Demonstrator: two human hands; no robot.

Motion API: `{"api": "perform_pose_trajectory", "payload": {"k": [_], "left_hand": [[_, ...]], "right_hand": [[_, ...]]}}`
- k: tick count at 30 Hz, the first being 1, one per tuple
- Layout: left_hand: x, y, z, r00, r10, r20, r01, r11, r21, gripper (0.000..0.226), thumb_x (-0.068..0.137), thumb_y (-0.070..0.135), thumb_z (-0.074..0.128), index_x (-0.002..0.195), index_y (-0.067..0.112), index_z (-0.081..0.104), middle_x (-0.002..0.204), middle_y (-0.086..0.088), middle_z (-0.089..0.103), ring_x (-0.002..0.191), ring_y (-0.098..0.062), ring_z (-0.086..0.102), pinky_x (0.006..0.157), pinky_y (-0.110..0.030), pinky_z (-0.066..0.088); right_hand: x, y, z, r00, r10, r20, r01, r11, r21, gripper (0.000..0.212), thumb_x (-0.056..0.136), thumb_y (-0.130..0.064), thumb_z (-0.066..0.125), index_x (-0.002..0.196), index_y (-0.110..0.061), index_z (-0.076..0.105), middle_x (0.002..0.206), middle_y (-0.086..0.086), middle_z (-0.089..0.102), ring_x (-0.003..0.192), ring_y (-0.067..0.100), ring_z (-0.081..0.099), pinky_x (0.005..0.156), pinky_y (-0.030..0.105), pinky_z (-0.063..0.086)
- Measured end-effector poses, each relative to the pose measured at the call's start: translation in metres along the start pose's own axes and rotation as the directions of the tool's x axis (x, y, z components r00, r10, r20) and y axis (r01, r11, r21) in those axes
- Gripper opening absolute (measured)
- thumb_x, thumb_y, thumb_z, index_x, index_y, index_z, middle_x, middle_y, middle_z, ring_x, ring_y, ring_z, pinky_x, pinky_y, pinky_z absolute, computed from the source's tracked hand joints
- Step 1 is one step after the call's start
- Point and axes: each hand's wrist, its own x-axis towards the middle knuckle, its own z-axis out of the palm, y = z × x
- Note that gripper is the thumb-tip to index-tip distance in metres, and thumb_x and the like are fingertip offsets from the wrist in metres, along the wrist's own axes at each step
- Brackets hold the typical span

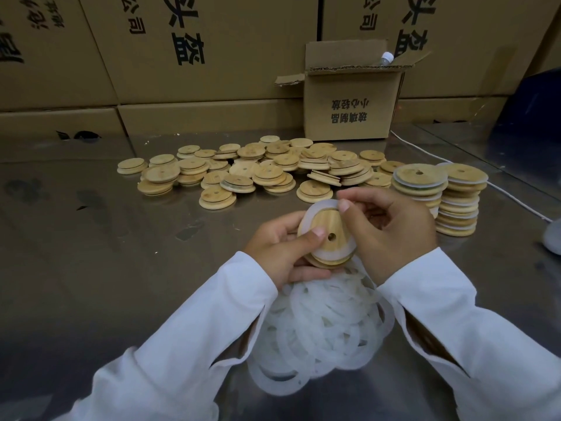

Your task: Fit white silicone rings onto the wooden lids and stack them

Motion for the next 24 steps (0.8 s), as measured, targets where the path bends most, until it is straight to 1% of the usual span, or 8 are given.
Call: {"api": "perform_pose_trajectory", "payload": {"k": [3,5,8,10,13,15,20,24], "left_hand": [[0.0011,-0.0016,-0.0016,0.999,0.032,0.003,-0.032,0.999,0.002,0.021,0.089,0.009,0.053,0.1,0.023,0.064,0.083,-0.004,0.073,0.077,-0.021,0.071,0.059,-0.024,0.056],[0.0008,-0.0023,-0.002,0.998,0.056,0.019,-0.056,0.998,0.006,0.022,0.089,0.007,0.052,0.101,0.022,0.063,0.082,-0.001,0.073,0.078,-0.018,0.071,0.06,-0.023,0.055],[0.0,-0.0033,-0.0016,0.995,0.092,0.046,-0.093,0.996,0.016,0.023,0.088,0.005,0.05,0.102,0.02,0.06,0.085,0.001,0.072,0.081,-0.015,0.07,0.062,-0.02,0.055],[0.0001,-0.0044,-0.0015,0.993,0.106,0.054,-0.108,0.994,0.032,0.025,0.088,0.003,0.048,0.104,0.018,0.059,0.091,-0.002,0.07,0.085,-0.014,0.069,0.066,-0.021,0.055],[0.0008,-0.0055,-0.0018,0.992,0.116,0.05,-0.119,0.991,0.063,0.026,0.09,0.001,0.046,0.106,0.017,0.058,0.094,-0.005,0.068,0.085,-0.013,0.069,0.07,-0.022,0.056],[0.0011,-0.0058,-0.0012,0.992,0.124,0.033,-0.126,0.989,0.073,0.026,0.09,-0.001,0.046,0.104,0.018,0.058,0.093,-0.005,0.068,0.085,-0.013,0.068,0.071,-0.022,0.056],[0.0014,-0.0053,0.0027,0.992,0.128,-0.018,-0.126,0.987,0.099,0.028,0.092,-0.003,0.043,0.097,0.02,0.059,0.089,-0.004,0.068,0.077,-0.009,0.069,0.066,-0.019,0.055],[0.0023,-0.0025,0.0034,0.993,0.108,-0.044,-0.103,0.99,0.094,0.028,0.093,-0.001,0.043,0.096,0.021,0.059,0.087,-0.004,0.067,0.073,-0.008,0.069,0.063,-0.021,0.056]], "right_hand": [[-0.0005,0.0008,-0.0003,1.0,-0.017,-0.002,0.017,0.999,-0.042,0.012,0.08,-0.021,0.065,0.078,-0.033,0.064,0.063,-0.01,0.058,0.063,0.003,0.052,0.058,0.008,0.04],[-0.0002,0.0004,-0.0003,1.0,0.009,-0.016,-0.009,1.0,-0.021,0.014,0.079,-0.024,0.066,0.07,-0.034,0.062,0.058,-0.011,0.055,0.06,-0.002,0.052,0.056,0.005,0.039],[0.0007,0.0001,-0.0012,0.999,0.029,-0.026,-0.029,1.0,0.008,0.017,0.078,-0.026,0.067,0.066,-0.034,0.059,0.058,-0.011,0.056,0.059,-0.003,0.052,0.055,0.005,0.039],[0.0012,0.0003,-0.0017,0.999,0.028,-0.015,-0.028,1.0,0.008,0.018,0.078,-0.026,0.067,0.065,-0.034,0.059,0.062,-0.011,0.059,0.061,-0.002,0.053,0.056,0.007,0.04],[0.0021,0.0015,-0.0018,1.0,0.025,-0.014,-0.025,1.0,0.005,0.018,0.079,-0.024,0.066,0.067,-0.035,0.057,0.067,-0.012,0.06,0.064,0.0,0.054,0.061,0.013,0.044],[0.0027,0.0021,-0.0016,1.0,0.025,-0.014,-0.025,1.0,0.002,0.019,0.08,-0.023,0.066,0.067,-0.034,0.057,0.068,-0.013,0.06,0.064,0.001,0.054,0.062,0.015,0.044],[0.0038,0.0036,-0.0026,1.0,0.027,0.002,-0.027,1.0,-0.011,0.019,0.081,-0.02,0.065,0.068,-0.032,0.057,0.068,-0.016,0.059,0.064,-0.002,0.053,0.062,0.011,0.042],[0.0065,0.0046,-0.0043,0.999,0.048,0.021,-0.047,0.999,-0.022,0.019,0.081,-0.02,0.065,0.068,-0.032,0.058,0.068,-0.016,0.059,0.063,-0.003,0.053,0.06,0.007,0.041]]}}
